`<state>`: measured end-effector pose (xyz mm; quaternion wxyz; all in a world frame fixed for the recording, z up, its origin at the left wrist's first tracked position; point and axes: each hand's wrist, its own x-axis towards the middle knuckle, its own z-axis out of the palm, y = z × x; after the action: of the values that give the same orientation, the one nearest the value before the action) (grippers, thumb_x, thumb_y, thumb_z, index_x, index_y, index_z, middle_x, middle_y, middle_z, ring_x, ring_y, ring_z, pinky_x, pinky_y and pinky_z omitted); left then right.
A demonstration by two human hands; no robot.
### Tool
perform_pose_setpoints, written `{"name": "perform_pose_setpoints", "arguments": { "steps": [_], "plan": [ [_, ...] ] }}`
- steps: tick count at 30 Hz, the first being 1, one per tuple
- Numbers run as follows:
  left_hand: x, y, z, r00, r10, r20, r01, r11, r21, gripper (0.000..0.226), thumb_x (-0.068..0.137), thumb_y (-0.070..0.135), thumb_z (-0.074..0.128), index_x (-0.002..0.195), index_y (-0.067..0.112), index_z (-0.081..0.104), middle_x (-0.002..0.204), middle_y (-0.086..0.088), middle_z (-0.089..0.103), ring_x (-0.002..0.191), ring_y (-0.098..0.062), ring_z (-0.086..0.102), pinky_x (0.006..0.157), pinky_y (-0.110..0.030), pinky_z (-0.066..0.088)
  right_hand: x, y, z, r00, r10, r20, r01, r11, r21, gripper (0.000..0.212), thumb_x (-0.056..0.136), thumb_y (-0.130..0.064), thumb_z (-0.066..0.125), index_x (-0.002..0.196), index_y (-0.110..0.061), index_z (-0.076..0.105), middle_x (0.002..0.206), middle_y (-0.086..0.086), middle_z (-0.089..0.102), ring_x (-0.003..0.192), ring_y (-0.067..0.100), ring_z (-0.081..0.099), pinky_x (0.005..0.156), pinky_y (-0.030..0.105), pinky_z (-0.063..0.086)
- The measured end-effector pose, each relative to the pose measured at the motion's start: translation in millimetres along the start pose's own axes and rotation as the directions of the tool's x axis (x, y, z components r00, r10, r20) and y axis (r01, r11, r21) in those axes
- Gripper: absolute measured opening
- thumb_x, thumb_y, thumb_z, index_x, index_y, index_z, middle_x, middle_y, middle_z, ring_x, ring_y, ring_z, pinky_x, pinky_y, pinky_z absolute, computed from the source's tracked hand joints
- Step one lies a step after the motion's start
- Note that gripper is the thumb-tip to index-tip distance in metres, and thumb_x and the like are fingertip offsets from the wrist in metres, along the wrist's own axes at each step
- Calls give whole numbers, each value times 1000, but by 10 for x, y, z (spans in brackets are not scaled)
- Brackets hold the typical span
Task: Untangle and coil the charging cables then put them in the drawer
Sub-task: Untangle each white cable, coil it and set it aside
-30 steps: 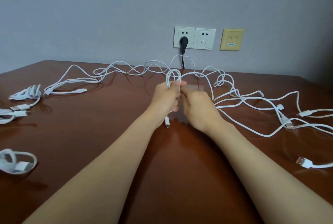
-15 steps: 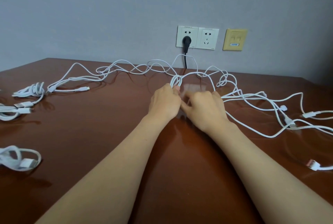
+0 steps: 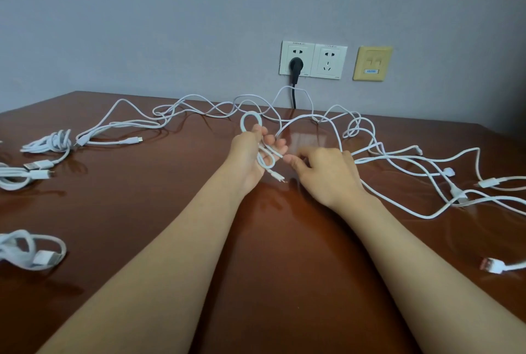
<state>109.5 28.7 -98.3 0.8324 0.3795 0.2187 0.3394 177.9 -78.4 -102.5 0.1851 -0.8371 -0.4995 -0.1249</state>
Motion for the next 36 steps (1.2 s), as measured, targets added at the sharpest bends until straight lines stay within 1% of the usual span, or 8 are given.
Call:
{"name": "perform_pose_setpoints", "arguments": {
  "steps": [11,17,25,30,32,33,34,36],
  "plan": [
    [89,111,-100,984,80,-157,-94,992,-88,34,102,13,23,72,12,39,31,8,26,25,-6,24,50,-22,33,43,115,-45,984,61,-170,-15,967,255,11,93,-23,52,84,-26,48,82,-6,51,95,23,53,86,35,34],
    [68,83,-103,975,101,-198,-100,995,13,30,103,21,28,76,14,40,58,2,22,29,-6,23,48,-21,30,55,68,-8,885,-266,-381,304,952,42,3,71,-15,62,68,-14,63,64,-8,47,65,27,56,67,32,30],
    [12,67,-31,987,58,-150,-18,968,251,41,100,44,28,76,14,40,60,2,25,50,-10,22,51,-22,26,62,-25,-10,918,-320,-233,381,873,304,5,78,-13,66,73,-14,67,70,-5,48,65,8,40,63,28,34],
    [-18,28,47,996,-65,56,51,973,225,86,88,70,20,124,-4,46,76,-3,55,59,-23,55,50,-20,48,68,-57,-33,959,-158,-236,260,821,508,4,78,-15,72,78,-18,74,74,-1,56,63,2,48,64,14,34],
    [-80,-11,96,975,-133,180,74,951,299,89,87,70,7,107,-2,55,66,1,62,56,-33,63,81,-37,51,63,-52,-40,969,-86,-232,203,809,551,9,77,-16,73,73,-24,71,70,-6,57,61,-3,52,62,11,36],
    [-108,-37,123,967,-150,207,75,940,331,87,86,71,3,89,2,57,57,2,59,52,-29,60,49,-21,50,59,-46,-36,972,-56,-228,179,805,566,14,76,-16,73,70,-28,68,67,-8,57,59,-4,54,61,10,37],
    [-120,-72,146,963,-152,221,66,933,354,83,85,72,2,74,7,53,50,1,52,49,-24,50,43,-20,20,58,-44,-28,975,-25,-223,153,802,578,18,76,-16,73,69,-31,64,64,-8,58,57,-2,57,62,12,40],
    [-126,-124,159,959,-152,238,56,928,368,78,84,74,2,59,13,44,43,-1,42,49,-17,34,51,-25,23,59,-44,-11,977,42,-210,95,795,600,22,74,-17,73,73,-31,56,60,-6,61,56,7,62,65,25,50]
  ]
}}
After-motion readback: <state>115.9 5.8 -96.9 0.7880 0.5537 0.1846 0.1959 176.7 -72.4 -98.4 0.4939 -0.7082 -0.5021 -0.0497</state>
